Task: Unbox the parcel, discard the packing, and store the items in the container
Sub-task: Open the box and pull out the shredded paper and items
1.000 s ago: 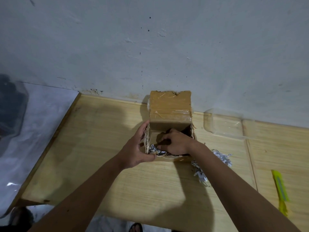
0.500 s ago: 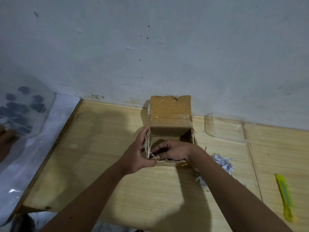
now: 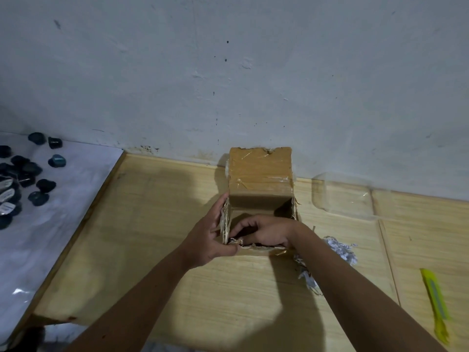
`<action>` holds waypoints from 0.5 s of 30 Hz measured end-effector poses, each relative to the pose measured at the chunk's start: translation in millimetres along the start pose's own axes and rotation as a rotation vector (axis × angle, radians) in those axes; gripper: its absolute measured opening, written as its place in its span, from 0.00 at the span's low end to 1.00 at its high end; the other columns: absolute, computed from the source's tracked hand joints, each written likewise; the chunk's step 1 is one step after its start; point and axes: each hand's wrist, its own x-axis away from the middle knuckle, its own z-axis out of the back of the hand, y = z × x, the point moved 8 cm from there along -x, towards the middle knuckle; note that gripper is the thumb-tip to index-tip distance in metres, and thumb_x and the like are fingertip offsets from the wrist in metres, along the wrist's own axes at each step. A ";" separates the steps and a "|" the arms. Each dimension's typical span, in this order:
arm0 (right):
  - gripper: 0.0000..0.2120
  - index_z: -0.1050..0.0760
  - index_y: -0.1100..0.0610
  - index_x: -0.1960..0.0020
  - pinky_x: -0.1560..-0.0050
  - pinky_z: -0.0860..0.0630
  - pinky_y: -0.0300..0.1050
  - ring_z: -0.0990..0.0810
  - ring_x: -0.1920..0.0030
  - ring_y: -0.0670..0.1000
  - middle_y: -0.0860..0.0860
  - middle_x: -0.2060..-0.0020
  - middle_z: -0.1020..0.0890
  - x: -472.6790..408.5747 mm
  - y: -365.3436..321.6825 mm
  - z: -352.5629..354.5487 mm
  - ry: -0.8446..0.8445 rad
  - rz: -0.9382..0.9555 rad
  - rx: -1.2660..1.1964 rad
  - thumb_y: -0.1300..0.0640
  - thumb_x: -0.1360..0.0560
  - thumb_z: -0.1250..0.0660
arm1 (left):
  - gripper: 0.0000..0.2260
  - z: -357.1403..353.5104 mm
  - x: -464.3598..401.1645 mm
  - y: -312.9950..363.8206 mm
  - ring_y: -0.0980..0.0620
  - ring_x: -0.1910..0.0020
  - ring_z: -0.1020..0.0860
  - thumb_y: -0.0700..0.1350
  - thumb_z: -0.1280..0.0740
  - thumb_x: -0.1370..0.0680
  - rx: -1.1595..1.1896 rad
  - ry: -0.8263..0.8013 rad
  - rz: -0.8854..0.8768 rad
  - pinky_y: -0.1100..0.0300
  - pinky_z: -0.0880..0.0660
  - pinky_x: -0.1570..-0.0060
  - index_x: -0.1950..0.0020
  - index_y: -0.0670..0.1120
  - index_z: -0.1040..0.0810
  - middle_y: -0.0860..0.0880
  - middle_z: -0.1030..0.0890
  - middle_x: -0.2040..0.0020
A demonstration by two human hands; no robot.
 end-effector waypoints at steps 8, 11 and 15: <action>0.15 0.22 0.57 0.33 0.33 0.25 0.48 0.20 0.41 0.50 0.57 0.37 0.18 -2.6 -0.2 -6.9 -0.079 -0.003 0.080 0.63 0.19 0.32 | 0.55 0.7 1.3 -1.9 0.48 0.31 0.21 0.34 0.19 0.32 -0.022 0.012 -0.007 0.42 0.22 0.34 0.16 0.57 0.49 0.53 0.27 0.24; 0.14 0.21 0.59 0.35 0.39 0.25 0.42 0.21 0.44 0.48 0.57 0.40 0.17 -2.7 -1.6 -7.2 -0.073 0.013 0.066 0.65 0.20 0.32 | 0.56 0.6 1.8 -1.8 0.47 0.31 0.21 0.34 0.19 0.32 -0.028 0.012 -0.004 0.40 0.22 0.34 0.16 0.58 0.49 0.52 0.26 0.25; 0.12 0.18 0.57 0.40 0.34 0.24 0.51 0.19 0.46 0.49 0.51 0.47 0.16 -5.5 -1.6 -5.9 -0.039 0.039 0.028 0.67 0.22 0.30 | 0.56 0.6 2.1 -0.9 0.47 0.31 0.21 0.35 0.18 0.32 -0.036 0.006 -0.002 0.40 0.22 0.34 0.16 0.59 0.49 0.51 0.26 0.25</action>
